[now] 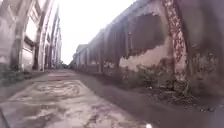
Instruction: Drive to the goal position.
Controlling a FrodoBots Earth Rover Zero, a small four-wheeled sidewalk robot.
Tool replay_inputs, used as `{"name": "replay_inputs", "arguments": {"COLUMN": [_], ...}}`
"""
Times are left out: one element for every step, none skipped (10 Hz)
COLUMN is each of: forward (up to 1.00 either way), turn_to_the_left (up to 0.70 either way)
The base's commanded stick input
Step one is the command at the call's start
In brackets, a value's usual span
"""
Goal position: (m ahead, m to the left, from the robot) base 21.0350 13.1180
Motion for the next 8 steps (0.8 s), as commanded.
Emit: {"name": "replay_inputs", "arguments": {"forward": [1.00,1.00,1.00,1.00,1.00,1.00,1.00,1.00], "turn_to_the_left": [0.00,0.00,0.00,0.00,0.00,0.00,0.00,0.00]}}
